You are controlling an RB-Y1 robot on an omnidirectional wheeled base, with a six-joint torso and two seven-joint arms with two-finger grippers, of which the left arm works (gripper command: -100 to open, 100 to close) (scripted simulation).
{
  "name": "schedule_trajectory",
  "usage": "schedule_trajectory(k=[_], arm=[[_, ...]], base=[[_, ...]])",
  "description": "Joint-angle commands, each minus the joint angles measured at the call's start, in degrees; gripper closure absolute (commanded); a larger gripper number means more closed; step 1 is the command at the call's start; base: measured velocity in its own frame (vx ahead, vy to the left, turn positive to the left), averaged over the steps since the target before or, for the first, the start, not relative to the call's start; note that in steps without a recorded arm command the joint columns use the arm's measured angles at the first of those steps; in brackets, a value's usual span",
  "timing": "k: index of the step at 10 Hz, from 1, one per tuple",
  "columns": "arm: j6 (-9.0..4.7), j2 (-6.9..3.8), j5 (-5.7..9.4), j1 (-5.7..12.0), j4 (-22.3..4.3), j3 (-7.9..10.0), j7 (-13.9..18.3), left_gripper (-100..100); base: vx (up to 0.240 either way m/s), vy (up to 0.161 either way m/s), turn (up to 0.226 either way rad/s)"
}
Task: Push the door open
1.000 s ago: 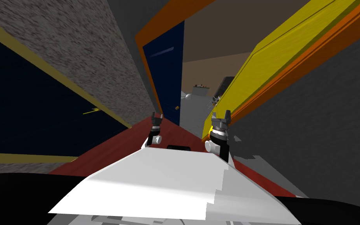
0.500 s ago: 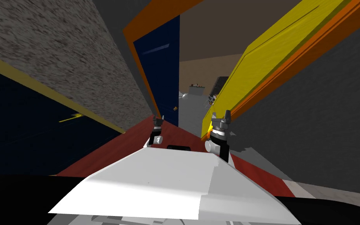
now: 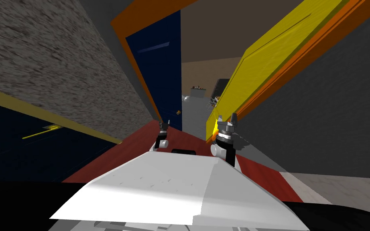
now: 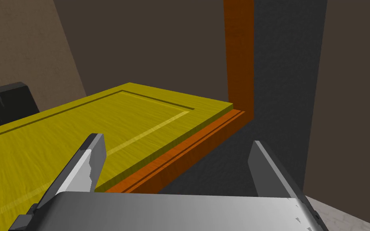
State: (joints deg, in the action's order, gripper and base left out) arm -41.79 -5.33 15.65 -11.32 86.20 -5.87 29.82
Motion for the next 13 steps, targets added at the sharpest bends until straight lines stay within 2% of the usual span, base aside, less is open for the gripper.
schedule_trajectory(k=[1,13], arm=[[-0.48,0.04,0.98,0.86,-2.4,-0.32,1.9,-100],[-3.33,1.21,7.73,5.91,-17.7,-2.85,14.1,-100]], base=[[0.065,0.09,-0.17],[0.051,0.093,-0.165]])
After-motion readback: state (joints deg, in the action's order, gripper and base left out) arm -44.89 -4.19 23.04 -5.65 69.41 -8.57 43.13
